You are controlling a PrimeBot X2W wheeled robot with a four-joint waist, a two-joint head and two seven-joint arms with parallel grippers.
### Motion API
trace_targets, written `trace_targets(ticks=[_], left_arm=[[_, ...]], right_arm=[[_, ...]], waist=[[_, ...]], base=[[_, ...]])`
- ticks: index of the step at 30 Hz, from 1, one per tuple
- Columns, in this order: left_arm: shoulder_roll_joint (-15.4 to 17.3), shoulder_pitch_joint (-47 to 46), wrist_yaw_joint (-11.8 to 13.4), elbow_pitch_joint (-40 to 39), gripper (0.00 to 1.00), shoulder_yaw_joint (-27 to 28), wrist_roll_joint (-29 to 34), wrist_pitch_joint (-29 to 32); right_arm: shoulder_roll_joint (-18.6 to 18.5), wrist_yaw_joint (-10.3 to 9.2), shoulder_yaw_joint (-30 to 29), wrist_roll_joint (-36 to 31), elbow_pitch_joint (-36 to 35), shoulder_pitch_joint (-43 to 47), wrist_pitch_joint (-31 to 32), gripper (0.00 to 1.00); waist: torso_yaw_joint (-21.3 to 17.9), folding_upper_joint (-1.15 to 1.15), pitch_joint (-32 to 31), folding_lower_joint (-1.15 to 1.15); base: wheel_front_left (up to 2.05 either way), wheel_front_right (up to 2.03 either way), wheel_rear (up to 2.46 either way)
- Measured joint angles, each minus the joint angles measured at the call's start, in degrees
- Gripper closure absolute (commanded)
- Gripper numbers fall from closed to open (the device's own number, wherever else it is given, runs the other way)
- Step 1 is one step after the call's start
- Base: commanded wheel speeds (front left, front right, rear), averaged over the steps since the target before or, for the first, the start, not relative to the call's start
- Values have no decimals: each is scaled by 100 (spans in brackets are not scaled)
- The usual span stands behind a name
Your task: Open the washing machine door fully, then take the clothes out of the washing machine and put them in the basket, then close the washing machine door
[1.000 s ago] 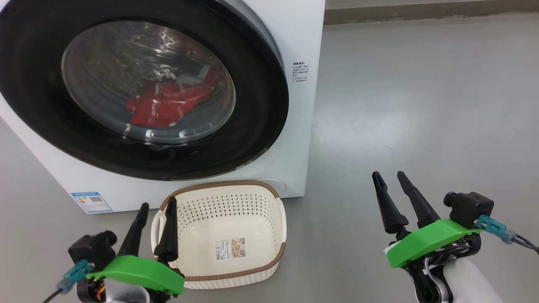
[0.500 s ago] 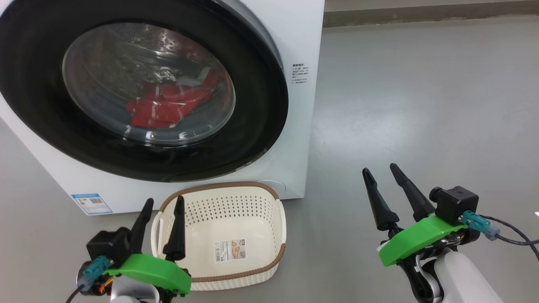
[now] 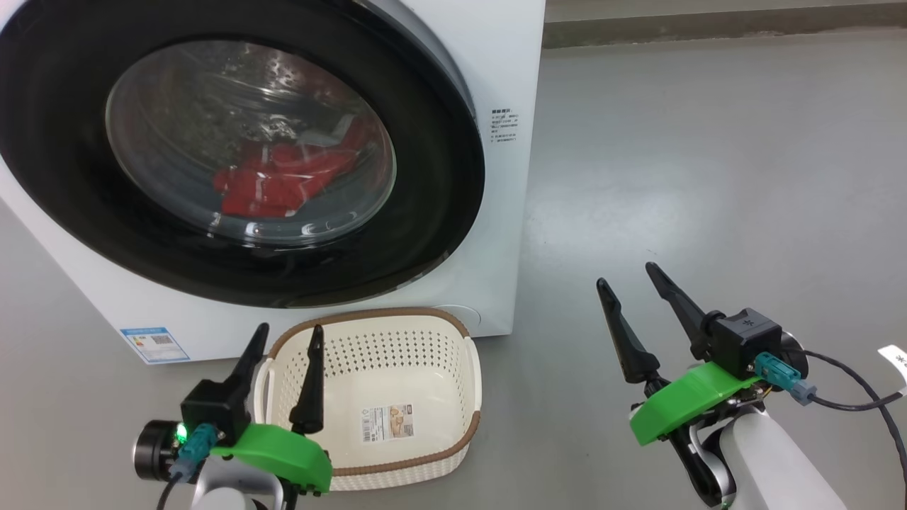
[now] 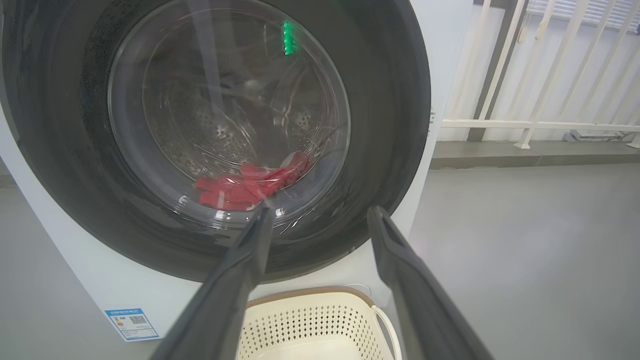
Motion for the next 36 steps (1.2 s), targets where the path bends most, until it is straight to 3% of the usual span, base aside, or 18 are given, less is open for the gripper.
trace_targets(ticks=[5,22,23,24,25,26,33,36], left_arm=[[0,-142,4,68,0,-24,240,-59],[0,-196,3,166,0,-25,36,-59],[0,-197,3,166,0,-26,34,-59],[0,-197,3,166,0,-29,34,-59],[0,-197,3,166,0,-30,32,-59],[0,-198,3,165,0,-33,23,-59],[0,-238,3,89,0,-137,-26,-59],[-1,-314,16,-118,0,-179,-26,-59]], right_arm=[[-11,1,22,-279,42,-141,-74,0],[-13,1,-1,-227,125,-171,-78,0],[-13,1,-1,-204,135,-175,-78,20],[-13,1,2,-179,156,-177,-78,53],[-13,1,4,-164,175,-177,-78,67],[-14,1,9,-163,189,-180,-78,100],[-16,1,25,261,250,-451,-78,100],[-27,1,53,881,257,-609,-78,100]], waist=[[4,0,4,0],[-1,0,62,0],[2,0,76,0],[5,0,90,0],[8,0,106,0],[12,0,124,0],[69,0,317,0],[121,0,474,0]], base=[[0,0,0],[0,0,0],[0,0,0],[0,0,0],[0,0,0],[0,0,0],[0,0,0],[0,0,0]])
